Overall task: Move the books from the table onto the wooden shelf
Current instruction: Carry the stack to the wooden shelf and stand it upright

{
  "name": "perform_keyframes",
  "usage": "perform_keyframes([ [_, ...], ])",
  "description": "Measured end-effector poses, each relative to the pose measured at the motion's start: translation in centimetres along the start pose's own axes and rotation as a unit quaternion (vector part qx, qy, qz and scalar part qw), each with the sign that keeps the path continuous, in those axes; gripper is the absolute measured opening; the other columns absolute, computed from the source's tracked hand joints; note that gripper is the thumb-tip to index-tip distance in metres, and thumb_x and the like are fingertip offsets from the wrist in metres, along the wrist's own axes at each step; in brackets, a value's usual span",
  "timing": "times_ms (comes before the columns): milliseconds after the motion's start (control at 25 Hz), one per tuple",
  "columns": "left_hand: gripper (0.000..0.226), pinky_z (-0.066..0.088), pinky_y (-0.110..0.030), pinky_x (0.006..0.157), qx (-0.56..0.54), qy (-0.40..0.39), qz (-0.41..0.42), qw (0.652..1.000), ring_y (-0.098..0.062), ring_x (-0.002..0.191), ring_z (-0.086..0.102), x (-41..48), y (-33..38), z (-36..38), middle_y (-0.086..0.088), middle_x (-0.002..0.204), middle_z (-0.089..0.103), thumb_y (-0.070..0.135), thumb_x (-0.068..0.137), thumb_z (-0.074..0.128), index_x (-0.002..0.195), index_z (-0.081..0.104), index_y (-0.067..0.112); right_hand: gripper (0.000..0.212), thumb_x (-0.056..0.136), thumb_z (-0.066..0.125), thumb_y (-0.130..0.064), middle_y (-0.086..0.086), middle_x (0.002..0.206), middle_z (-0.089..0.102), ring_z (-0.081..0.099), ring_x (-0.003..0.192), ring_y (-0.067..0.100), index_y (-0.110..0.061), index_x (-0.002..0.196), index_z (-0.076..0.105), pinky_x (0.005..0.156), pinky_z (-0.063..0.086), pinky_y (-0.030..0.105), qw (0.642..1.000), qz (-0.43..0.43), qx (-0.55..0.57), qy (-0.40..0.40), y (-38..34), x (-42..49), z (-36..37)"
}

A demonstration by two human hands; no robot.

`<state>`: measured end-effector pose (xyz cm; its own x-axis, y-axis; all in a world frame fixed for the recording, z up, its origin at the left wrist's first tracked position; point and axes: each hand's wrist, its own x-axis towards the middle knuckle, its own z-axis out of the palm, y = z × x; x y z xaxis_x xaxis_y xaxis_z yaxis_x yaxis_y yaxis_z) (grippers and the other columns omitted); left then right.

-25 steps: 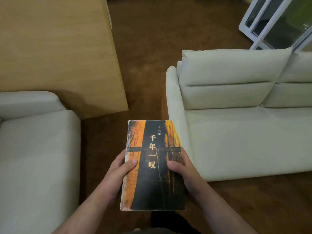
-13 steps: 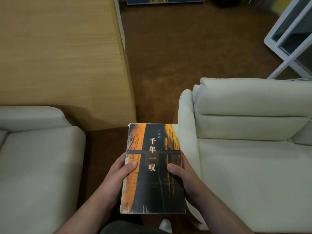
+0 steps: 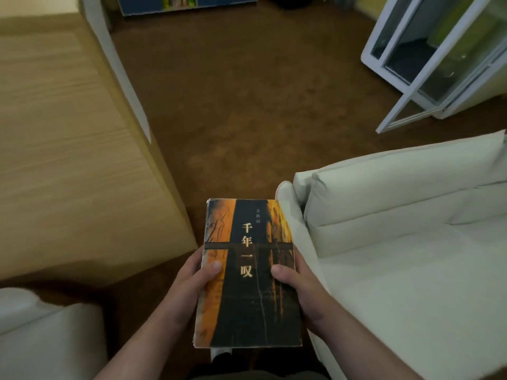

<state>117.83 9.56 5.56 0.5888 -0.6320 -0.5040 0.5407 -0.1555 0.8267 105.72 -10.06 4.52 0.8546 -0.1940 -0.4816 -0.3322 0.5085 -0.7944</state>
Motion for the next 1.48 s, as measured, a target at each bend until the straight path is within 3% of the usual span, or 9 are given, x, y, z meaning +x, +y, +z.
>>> perform_keyframes([
  [160, 0.112, 0.057, -0.032, 0.070, 0.030, -0.054, -0.018, 0.998, -0.020, 0.091, 0.077, 7.3, 3.8, 1.5, 0.002, 0.102, 0.079, 0.065, 0.029, 0.090, 0.127, 0.056, 0.024, 0.078, 0.064, 0.081, -0.029, 0.014, 0.122, 0.073, 0.074, 0.107, 0.034, -0.024, 0.136, 0.052, 0.077, 0.063, 0.039, 0.998, -0.019, 0.032, 0.049, -3.6, 3.6, -2.4],
  [400, 0.102, 0.061, -0.033, 0.067, 0.036, -0.093, -0.021, 0.995, -0.024, 0.092, 0.077, 19.5, 10.2, 5.4, -0.003, 0.104, 0.079, 0.052, 0.034, 0.094, 0.125, 0.058, 0.023, 0.069, 0.065, 0.081, -0.033, 0.011, 0.123, 0.072, 0.072, 0.111, 0.035, -0.033, 0.130, 0.056, 0.085, 0.062, 0.044, 0.994, -0.042, 0.053, 0.089, -10.2, 11.8, -8.7],
  [520, 0.102, 0.061, -0.040, 0.077, 0.042, -0.098, -0.022, 0.994, -0.031, 0.103, 0.074, 25.1, 14.1, 6.9, -0.008, 0.115, 0.076, 0.059, 0.039, 0.093, 0.128, 0.058, 0.025, 0.062, 0.069, 0.081, -0.031, 0.010, 0.120, 0.074, 0.073, 0.109, 0.034, -0.034, 0.126, 0.058, 0.081, 0.062, 0.041, 0.992, -0.053, 0.055, 0.102, -14.0, 16.4, -11.0],
  [640, 0.094, 0.055, -0.049, 0.087, 0.055, -0.086, -0.030, 0.994, -0.030, 0.101, 0.075, 30.7, 17.4, 7.9, -0.007, 0.112, 0.078, 0.055, 0.041, 0.090, 0.126, 0.060, 0.027, 0.055, 0.068, 0.081, -0.037, 0.008, 0.124, 0.072, 0.071, 0.112, 0.034, -0.043, 0.120, 0.063, 0.089, 0.060, 0.049, 0.989, -0.065, 0.067, 0.116, -17.4, 20.2, -12.7],
  [880, 0.045, 0.061, -0.034, 0.063, 0.054, -0.126, -0.038, 0.990, -0.024, 0.080, 0.077, 41.5, 22.0, 9.5, -0.008, 0.093, 0.080, 0.025, 0.070, 0.069, 0.114, 0.064, 0.016, 0.062, 0.078, 0.073, -0.027, 0.004, 0.120, 0.074, 0.073, 0.109, 0.030, -0.034, 0.136, 0.051, 0.079, 0.063, 0.036, 0.981, -0.080, 0.088, 0.154, -22.7, 26.9, -15.8],
  [1200, 0.078, 0.058, -0.039, 0.076, 0.074, -0.193, -0.062, 0.976, -0.028, 0.101, 0.075, 58.8, 31.6, 5.7, -0.006, 0.114, 0.077, 0.062, 0.044, 0.090, 0.115, 0.070, 0.035, 0.079, 0.061, 0.081, -0.038, 0.000, 0.117, 0.076, 0.074, 0.108, 0.025, -0.037, 0.135, 0.052, 0.078, 0.063, 0.035, 0.968, -0.077, 0.091, 0.219, -32.1, 42.2, -15.8],
  [1280, 0.079, 0.058, -0.042, 0.079, 0.067, -0.189, -0.068, 0.977, -0.029, 0.104, 0.074, 62.7, 34.6, 3.3, -0.008, 0.118, 0.075, 0.055, 0.054, 0.088, 0.125, 0.064, 0.030, 0.081, 0.060, 0.080, -0.039, -0.003, 0.115, 0.077, 0.075, 0.107, 0.023, -0.036, 0.135, 0.051, 0.076, 0.063, 0.031, 0.970, -0.074, 0.083, 0.215, -34.8, 47.1, -15.0],
  [1360, 0.067, 0.060, -0.038, 0.076, 0.052, -0.174, -0.065, 0.981, -0.028, 0.103, 0.075, 66.0, 37.5, 0.8, -0.008, 0.118, 0.076, 0.046, 0.064, 0.082, 0.125, 0.063, 0.028, 0.084, 0.061, 0.081, -0.039, -0.001, 0.120, 0.075, 0.073, 0.110, 0.025, -0.036, 0.139, 0.049, 0.082, 0.062, 0.037, 0.974, -0.067, 0.072, 0.205, -37.2, 51.9, -13.8],
  [1480, 0.079, 0.059, -0.038, 0.077, 0.045, -0.153, -0.060, 0.985, -0.029, 0.104, 0.074, 69.0, 40.6, -3.0, -0.007, 0.118, 0.076, 0.058, 0.051, 0.087, 0.122, 0.065, 0.030, 0.085, 0.063, 0.082, -0.039, 0.001, 0.125, 0.073, 0.072, 0.114, 0.028, -0.036, 0.141, 0.049, 0.092, 0.057, 0.048, 0.980, -0.049, 0.063, 0.184, -40.0, 58.0, -11.9],
])
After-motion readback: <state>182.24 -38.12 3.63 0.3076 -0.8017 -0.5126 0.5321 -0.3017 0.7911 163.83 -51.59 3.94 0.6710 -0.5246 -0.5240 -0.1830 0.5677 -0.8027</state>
